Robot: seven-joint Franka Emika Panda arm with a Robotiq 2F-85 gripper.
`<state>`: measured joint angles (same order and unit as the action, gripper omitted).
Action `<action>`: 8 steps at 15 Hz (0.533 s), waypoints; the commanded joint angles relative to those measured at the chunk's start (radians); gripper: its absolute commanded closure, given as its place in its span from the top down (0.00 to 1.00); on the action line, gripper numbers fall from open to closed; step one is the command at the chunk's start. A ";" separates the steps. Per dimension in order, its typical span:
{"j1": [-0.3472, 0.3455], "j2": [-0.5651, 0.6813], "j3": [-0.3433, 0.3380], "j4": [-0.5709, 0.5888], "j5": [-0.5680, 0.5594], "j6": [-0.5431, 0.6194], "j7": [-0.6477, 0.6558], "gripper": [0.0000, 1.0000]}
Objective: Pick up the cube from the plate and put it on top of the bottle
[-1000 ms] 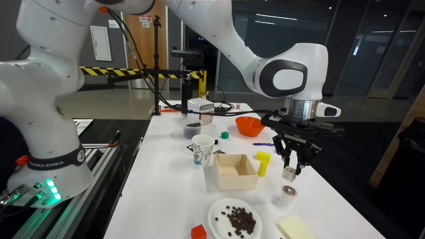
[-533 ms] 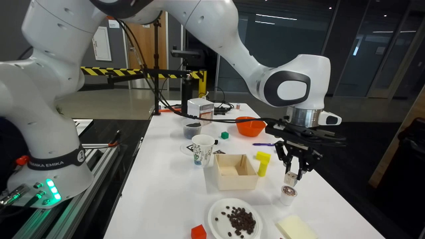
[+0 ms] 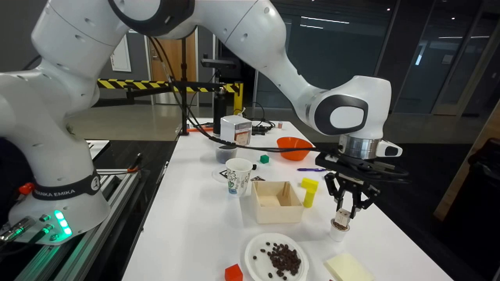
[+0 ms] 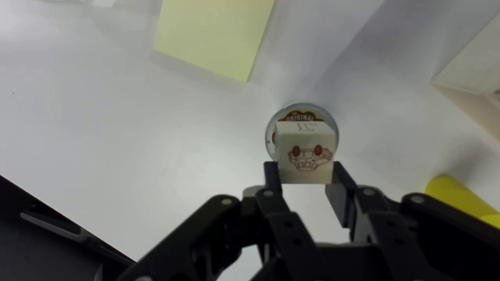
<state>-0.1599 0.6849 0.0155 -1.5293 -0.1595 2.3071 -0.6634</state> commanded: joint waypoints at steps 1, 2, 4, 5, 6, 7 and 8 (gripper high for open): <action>-0.013 0.035 0.016 0.059 0.011 -0.040 -0.038 0.09; -0.012 0.038 0.017 0.063 0.010 -0.045 -0.042 0.09; -0.010 0.038 0.019 0.063 0.009 -0.050 -0.046 0.60; -0.007 0.033 0.018 0.057 0.005 -0.048 -0.044 0.67; -0.005 0.024 0.017 0.046 0.001 -0.040 -0.045 0.73; -0.003 0.011 0.015 0.030 -0.003 -0.030 -0.042 0.80; -0.004 0.001 0.018 0.020 -0.003 -0.031 -0.050 0.88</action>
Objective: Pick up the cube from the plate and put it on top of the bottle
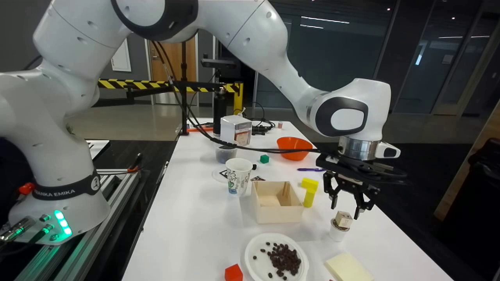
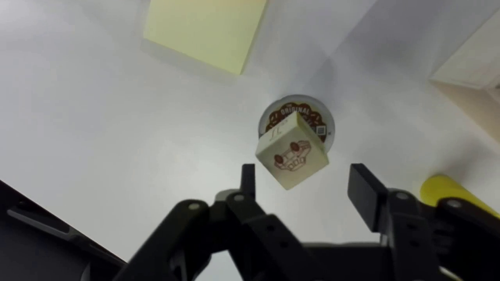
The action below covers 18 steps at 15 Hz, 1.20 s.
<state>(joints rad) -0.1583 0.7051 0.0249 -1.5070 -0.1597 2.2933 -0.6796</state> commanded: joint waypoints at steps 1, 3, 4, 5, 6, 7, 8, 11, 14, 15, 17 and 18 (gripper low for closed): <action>-0.002 -0.037 0.005 -0.022 -0.008 -0.010 -0.027 0.94; -0.003 -0.083 0.004 -0.070 0.001 -0.012 -0.013 1.00; -0.007 -0.115 0.009 -0.109 0.007 0.001 -0.013 1.00; -0.008 -0.141 0.011 -0.135 0.014 -0.001 -0.008 1.00; -0.008 -0.177 0.014 -0.180 0.019 0.018 -0.006 1.00; -0.005 -0.214 0.015 -0.225 0.021 0.026 0.000 1.00; 0.000 -0.247 0.013 -0.261 0.029 0.024 0.022 1.00; 0.013 -0.358 0.013 -0.391 0.048 0.016 0.082 1.00; 0.020 -0.469 0.012 -0.530 0.104 0.068 0.209 1.00; 0.023 -0.502 0.011 -0.570 0.125 0.087 0.244 1.00; 0.032 -0.568 0.008 -0.656 0.171 0.135 0.310 1.00; 0.036 -0.602 0.008 -0.700 0.200 0.155 0.337 1.00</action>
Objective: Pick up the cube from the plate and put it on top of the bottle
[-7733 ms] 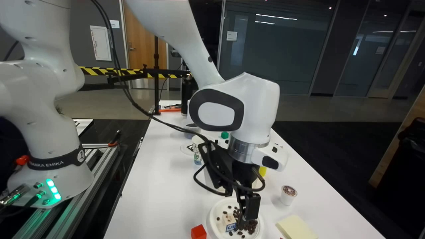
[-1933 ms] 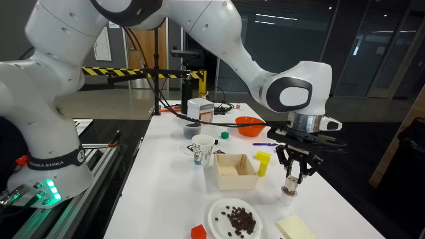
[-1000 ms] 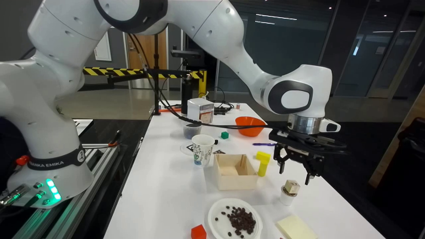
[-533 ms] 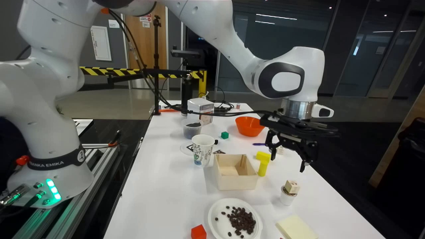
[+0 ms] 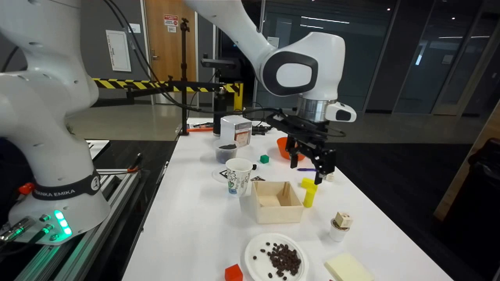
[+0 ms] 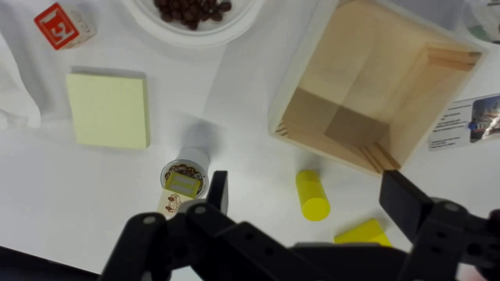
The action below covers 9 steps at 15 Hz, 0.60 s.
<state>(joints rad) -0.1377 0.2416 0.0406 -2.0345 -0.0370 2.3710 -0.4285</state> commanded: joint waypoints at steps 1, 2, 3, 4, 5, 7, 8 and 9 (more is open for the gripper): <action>0.016 -0.170 -0.006 -0.214 0.114 0.110 0.099 1.00; 0.023 -0.065 -0.019 -0.086 0.054 0.047 0.054 1.00; 0.027 -0.083 -0.021 -0.109 0.058 0.055 0.058 1.00; 0.029 -0.085 -0.022 -0.109 0.058 0.054 0.058 1.00; 0.028 -0.082 -0.022 -0.106 0.058 0.054 0.058 1.00; 0.027 -0.072 -0.023 -0.101 0.058 0.054 0.057 1.00; 0.027 -0.070 -0.023 -0.101 0.058 0.054 0.057 1.00; 0.027 -0.070 -0.023 -0.101 0.058 0.054 0.057 1.00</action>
